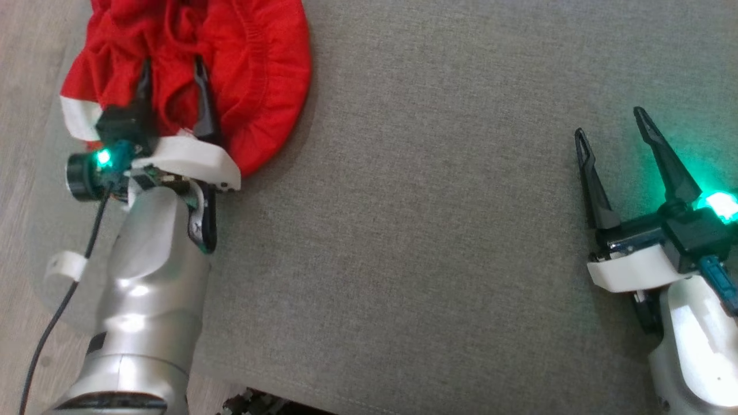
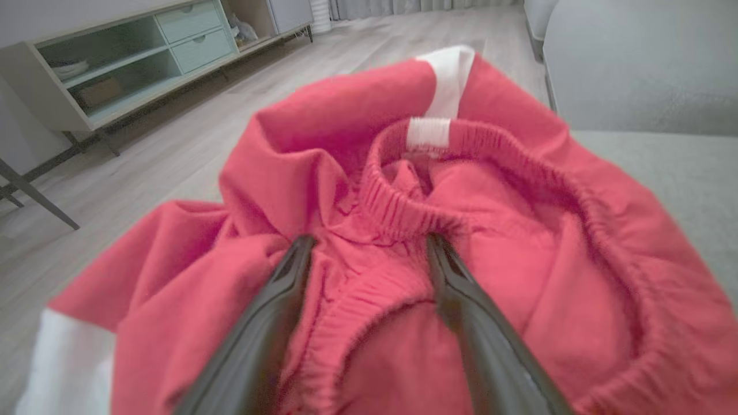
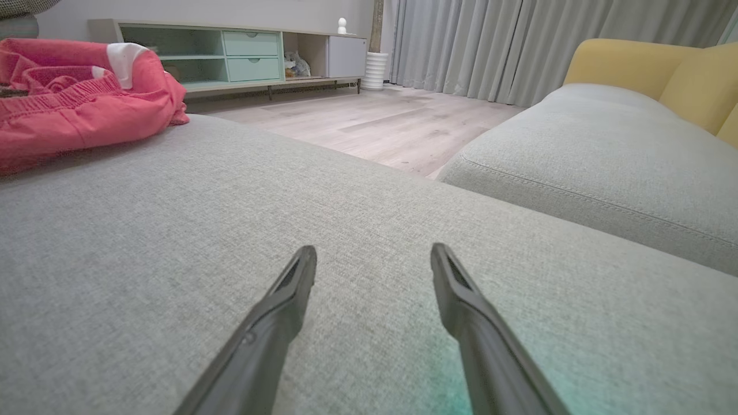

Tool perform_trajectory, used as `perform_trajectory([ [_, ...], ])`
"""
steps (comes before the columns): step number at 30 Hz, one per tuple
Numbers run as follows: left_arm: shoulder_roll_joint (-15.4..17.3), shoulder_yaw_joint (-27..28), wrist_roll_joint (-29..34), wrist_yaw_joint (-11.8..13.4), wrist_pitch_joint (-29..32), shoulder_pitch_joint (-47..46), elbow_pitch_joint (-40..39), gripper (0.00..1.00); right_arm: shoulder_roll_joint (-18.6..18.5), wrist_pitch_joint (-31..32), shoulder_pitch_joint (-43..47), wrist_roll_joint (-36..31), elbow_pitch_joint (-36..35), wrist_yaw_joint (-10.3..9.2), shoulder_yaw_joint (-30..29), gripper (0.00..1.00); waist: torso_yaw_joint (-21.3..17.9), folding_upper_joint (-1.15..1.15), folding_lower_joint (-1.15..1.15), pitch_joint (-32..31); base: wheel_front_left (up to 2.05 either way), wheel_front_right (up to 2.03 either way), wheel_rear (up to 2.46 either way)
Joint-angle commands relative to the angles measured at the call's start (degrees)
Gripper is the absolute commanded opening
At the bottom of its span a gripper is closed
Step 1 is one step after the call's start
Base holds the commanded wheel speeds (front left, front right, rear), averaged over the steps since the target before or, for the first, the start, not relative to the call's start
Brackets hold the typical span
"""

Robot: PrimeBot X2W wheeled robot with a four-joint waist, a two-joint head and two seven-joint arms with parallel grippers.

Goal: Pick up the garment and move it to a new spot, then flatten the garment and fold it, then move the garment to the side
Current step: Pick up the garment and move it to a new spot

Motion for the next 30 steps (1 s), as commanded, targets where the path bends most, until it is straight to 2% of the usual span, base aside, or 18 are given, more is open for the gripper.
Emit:
perform_trajectory([
  [1, 2.1, 1.0, 0.2, 0.8, -0.3, -1.2, -0.2, 1.0, -1.0, 0.6, -0.1, -0.7, 2.4, -0.04, 0.8, 1.0, 0.2, 0.0, 0.0, 0.3, 0.0, 0.0, 0.0],
  [3, 2.0, 0.3, 0.8, 1.2, -0.3, -1.7, 0.9, 1.0, -1.0, 0.6, -0.5, -0.9, 2.5, -0.04, 1.3, 1.0, 0.4, 0.0, 0.0, 0.4, 0.0, 0.0, 0.0],
  [4, 2.0, 0.0, 1.1, 1.6, -0.3, -2.0, 0.7, 0.84, -1.1, 0.6, -0.6, -0.9, 2.6, -0.04, 1.5, 1.0, 0.5, 0.0, 0.0, 0.5, 0.0, 0.0, 0.0],
  [5, 2.0, -0.2, 1.3, 1.8, -0.3, -2.0, 0.5, 0.46, -1.0, 0.6, -0.8, -1.0, 2.7, -0.04, 1.7, 1.0, 0.6, 0.0, 0.0, 0.5, 0.0, 0.0, 0.0],
  [6, 1.9, -0.4, 1.6, 2.1, -0.3, -2.0, 0.1, 0.19, -1.0, 0.6, -0.9, -1.0, 2.8, -0.04, 1.7, 1.0, 0.7, 0.0, 0.0, 0.5, 0.0, 0.0, 0.0],
  [7, 1.9, -0.7, 1.9, 2.2, -0.3, -1.9, -0.2, 0.0, -0.9, 0.6, -0.9, -1.0, 2.9, -0.04, 1.8, 1.0, 0.8, 0.0, 0.0, 0.5, 0.0, 0.0, 0.0],
  [13, 2.7, -1.2, 2.7, 1.9, -0.3, -2.0, -2.1, 0.0, -0.4, 0.6, -1.1, -0.4, 3.6, -0.04, 2.6, 1.0, 0.3, 0.0, 0.0, -0.6, 0.0, 0.0, 0.0],
  [22, 5.7, -1.9, 5.0, 0.9, -0.3, -1.5, -15.9, 0.0, 2.1, 0.6, -1.1, 1.0, 4.2, -0.04, 2.6, 1.0, -2.1, 0.0, 0.0, -5.5, 0.0, 0.0, 0.0],
  [24, 6.8, -2.9, 6.0, -0.2, -0.3, -2.1, -19.4, 0.0, 3.1, 0.6, -1.3, 1.5, 4.3, -0.04, 3.0, 1.0, -3.5, 0.0, 0.0, -7.2, 0.0, 0.0, 0.0],
  [26, 8.0, -4.6, 6.7, -2.6, -0.3, -3.0, -22.6, 0.0, 4.1, 0.6, -1.4, 2.0, 4.3, -0.04, 3.2, 1.0, -5.2, 0.0, 0.0, -9.0, 0.0, 0.0, 0.0],
  [27, 8.0, -4.6, 6.7, -2.6, -0.3, -3.0, -22.6, 0.0, 4.1, 0.6, -1.4, 2.0, 4.3, -0.04, 3.2, 1.0, -5.2, 0.0, 0.0, -9.0, 0.0, 0.0, 0.0],
  [30, 10.0, -7.4, 7.9, -5.1, -0.3, -5.5, -25.5, 0.0, 5.6, 0.6, -1.5, 3.2, 4.1, -0.04, 3.4, 1.0, -8.9, 0.0, 0.0, -11.8, 0.0, 0.0, 0.0],
])
